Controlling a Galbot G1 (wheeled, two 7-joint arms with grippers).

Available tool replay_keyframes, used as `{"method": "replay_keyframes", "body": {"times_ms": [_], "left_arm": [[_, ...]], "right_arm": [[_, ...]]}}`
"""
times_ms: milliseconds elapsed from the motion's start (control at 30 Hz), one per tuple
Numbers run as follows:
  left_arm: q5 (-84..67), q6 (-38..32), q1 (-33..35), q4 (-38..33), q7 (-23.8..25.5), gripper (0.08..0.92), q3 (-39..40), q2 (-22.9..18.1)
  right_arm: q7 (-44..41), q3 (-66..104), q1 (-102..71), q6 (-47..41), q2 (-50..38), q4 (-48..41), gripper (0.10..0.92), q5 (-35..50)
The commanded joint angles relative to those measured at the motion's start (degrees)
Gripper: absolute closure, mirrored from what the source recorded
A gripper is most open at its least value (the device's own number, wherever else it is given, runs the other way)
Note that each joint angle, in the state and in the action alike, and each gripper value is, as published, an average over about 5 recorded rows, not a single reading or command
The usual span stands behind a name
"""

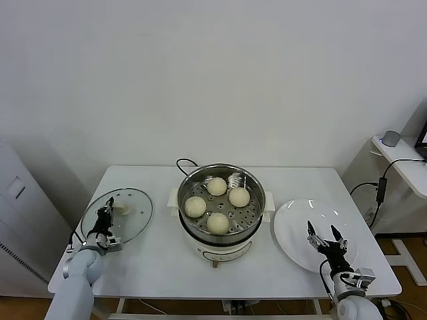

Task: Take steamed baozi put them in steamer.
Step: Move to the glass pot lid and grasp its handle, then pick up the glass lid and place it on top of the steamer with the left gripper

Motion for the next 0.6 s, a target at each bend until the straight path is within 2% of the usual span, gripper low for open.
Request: {"method": "replay_keyframes", "body": {"times_ms": [33, 100, 300, 500, 600], "left_arm": [[-3.8, 6.4, 4.0, -11.3, 4.8, 0.868, -0.5, -1.1], [-4.2, 10.4, 6.0, -16.1, 6.7, 0.871, -0.6, -1.8], [-3.5, 29.2, 12.5, -32.6, 12.6, 0.871, 0.7, -5.3], [3.3, 45.3, 14.2, -43.0, 15.9, 0.871, 8.0, -6.2], [10.1, 49.4, 13.7, -47.3, 19.7, 0.871, 11.1, -7.3]], "right_arm": [[0.0, 0.0, 0.1, 0.0, 0.0, 0.1, 0.203, 0.0], [0.0, 0.0, 0.1, -0.1, -0.1, 0.1, 0.203, 0.0], [0.0, 0.1, 0.4, -0.4, 0.1, 0.4, 0.203, 0.0], [-0.1, -0.1, 0.4, -0.5, 0.6, 0.6, 0.203, -0.2], [-0.1, -0.1, 0.3, -0.5, 0.8, 0.8, 0.203, -0.3]]}}
